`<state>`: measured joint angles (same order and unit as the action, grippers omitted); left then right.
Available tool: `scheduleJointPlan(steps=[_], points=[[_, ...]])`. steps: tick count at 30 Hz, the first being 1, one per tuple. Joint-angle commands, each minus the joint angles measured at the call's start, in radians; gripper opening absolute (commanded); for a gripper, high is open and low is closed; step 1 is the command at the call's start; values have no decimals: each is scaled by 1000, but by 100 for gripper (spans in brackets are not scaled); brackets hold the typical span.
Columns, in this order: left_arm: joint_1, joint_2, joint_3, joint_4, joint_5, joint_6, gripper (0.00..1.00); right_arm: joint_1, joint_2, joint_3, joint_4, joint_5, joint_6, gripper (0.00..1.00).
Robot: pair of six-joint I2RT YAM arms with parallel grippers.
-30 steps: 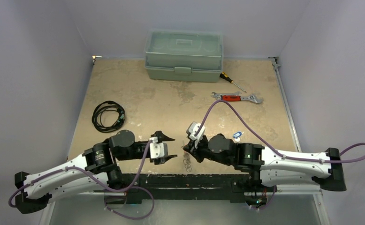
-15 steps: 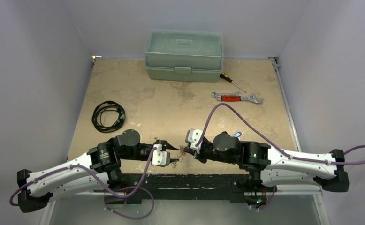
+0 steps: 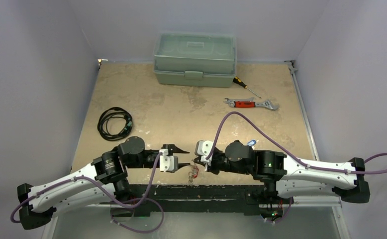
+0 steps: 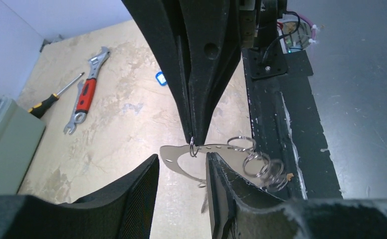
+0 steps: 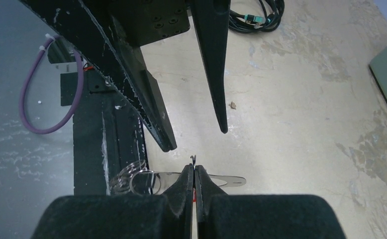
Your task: Put the keys on the keyring
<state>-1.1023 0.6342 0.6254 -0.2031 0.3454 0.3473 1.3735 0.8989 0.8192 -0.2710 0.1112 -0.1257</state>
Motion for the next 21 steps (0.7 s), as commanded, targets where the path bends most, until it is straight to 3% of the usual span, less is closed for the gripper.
scheduleJointPlan(steps=[1, 10, 21], points=[[10, 43, -9, 56, 75, -36, 38, 5, 4, 63, 45, -13, -22, 0], [19, 86, -9, 68, 87, -35, 24, 7, 6, 64, 53, -22, -25, 0], [28, 89, -12, 75, 97, -35, 20, 11, 18, 63, 65, -60, -31, 0]])
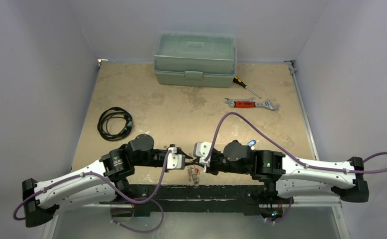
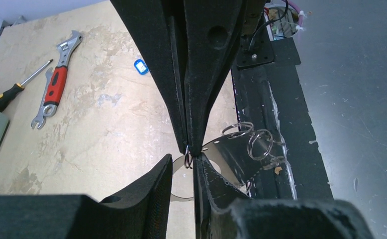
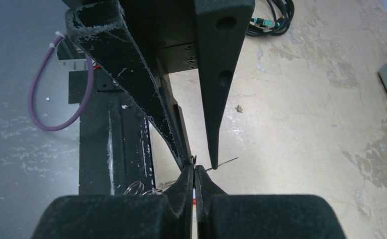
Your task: Put the keys on the keyring
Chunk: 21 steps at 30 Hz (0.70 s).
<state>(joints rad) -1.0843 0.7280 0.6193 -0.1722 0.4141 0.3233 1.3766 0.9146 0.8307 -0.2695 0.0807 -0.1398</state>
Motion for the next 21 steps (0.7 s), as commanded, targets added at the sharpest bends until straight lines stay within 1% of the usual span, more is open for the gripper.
scheduleJointPlan(steps=[1, 2, 5, 13, 14, 16, 17, 19, 21], points=[[11, -4, -5, 42, 29, -11, 17, 8, 2, 51, 67, -32, -18, 0], [12, -3, -4, 39, 28, -8, 14, 8, 1, 51, 69, -35, -17, 0], [13, -4, -4, 32, 28, 3, 0, 9, -4, 52, 77, -47, -17, 0], [14, -45, -11, 31, 37, 23, 0, 11, -37, 40, 111, -78, -15, 0], [14, -55, -11, 34, 38, 23, 0, 10, -39, 42, 111, -79, -9, 10], [19, -74, -10, 36, 40, 17, 0, 11, -44, 48, 115, -48, 9, 35], [22, -81, -7, 38, 43, 13, 0, 11, -48, 49, 119, -29, 20, 44], [28, -94, -8, 52, 52, 1, 0, 11, -63, 51, 138, 11, 36, 55], [33, -110, -11, 70, 60, -11, 0, 11, -91, 44, 166, 46, 55, 61]])
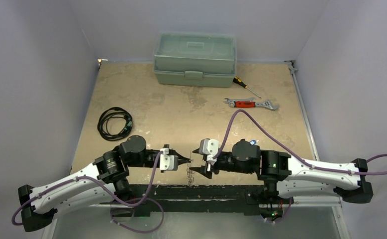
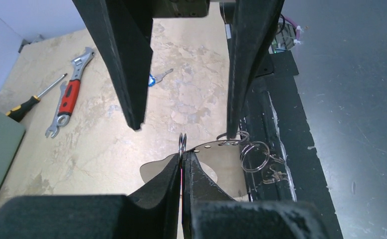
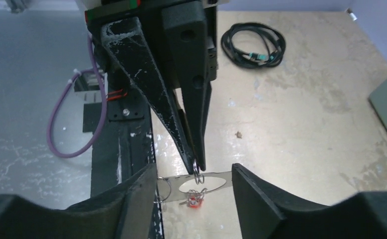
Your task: Put the keys on the keyring
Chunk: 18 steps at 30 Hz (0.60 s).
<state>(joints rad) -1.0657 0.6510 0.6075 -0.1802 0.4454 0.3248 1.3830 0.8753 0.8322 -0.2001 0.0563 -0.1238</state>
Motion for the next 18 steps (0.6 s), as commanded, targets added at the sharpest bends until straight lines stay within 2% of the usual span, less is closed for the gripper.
scheduleJointPlan(steps=[1, 5, 10, 13, 18], points=[[16, -41, -1, 89, 32, -21, 0, 4, -70, 38, 111, 81, 45, 62], [19, -98, -16, 139, 38, -51, 0, 4, -173, -21, 192, 94, 57, 60], [19, -173, -43, 255, 35, -116, 0, 4, -264, -131, 283, 45, 46, 48], [21, -195, -59, 312, 48, -161, 0, 5, -255, -175, 349, 11, 12, 44], [20, -209, -69, 341, 64, -183, 0, 5, -183, -191, 434, -47, -21, 33]])
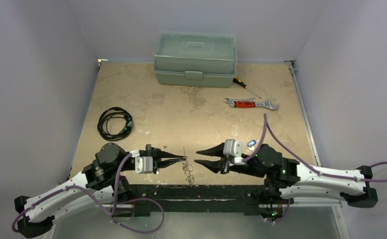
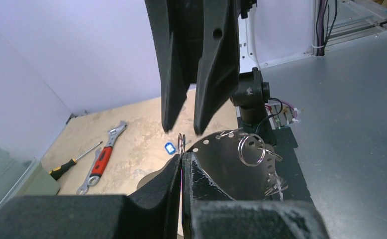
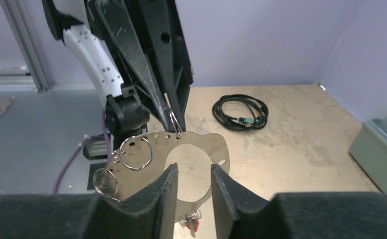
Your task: Put the keys on the keyring
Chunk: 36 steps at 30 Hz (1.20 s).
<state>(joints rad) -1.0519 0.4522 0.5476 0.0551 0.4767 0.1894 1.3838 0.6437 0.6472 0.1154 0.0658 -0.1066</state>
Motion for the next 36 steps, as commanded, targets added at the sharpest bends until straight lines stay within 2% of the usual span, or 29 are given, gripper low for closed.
scheduleJointPlan(steps=[1, 10, 26, 31, 34, 36], points=[[7, -13, -10, 107, 35, -49, 0, 4, 62, -5, 138, -62, -41, 31], [7, -16, -15, 108, 37, -53, 0, 3, 93, 3, 210, -106, -61, 29], [10, -10, -17, 118, 53, -63, 0, 3, 134, 6, 225, -126, -64, 29], [12, -4, -18, 120, 56, -63, 0, 4, 133, 15, 216, -128, -68, 23], [13, 5, -17, 116, 59, -64, 0, 4, 131, 21, 204, -129, -73, 15], [13, 11, -15, 114, 59, -64, 0, 4, 131, 23, 201, -129, -73, 6]])
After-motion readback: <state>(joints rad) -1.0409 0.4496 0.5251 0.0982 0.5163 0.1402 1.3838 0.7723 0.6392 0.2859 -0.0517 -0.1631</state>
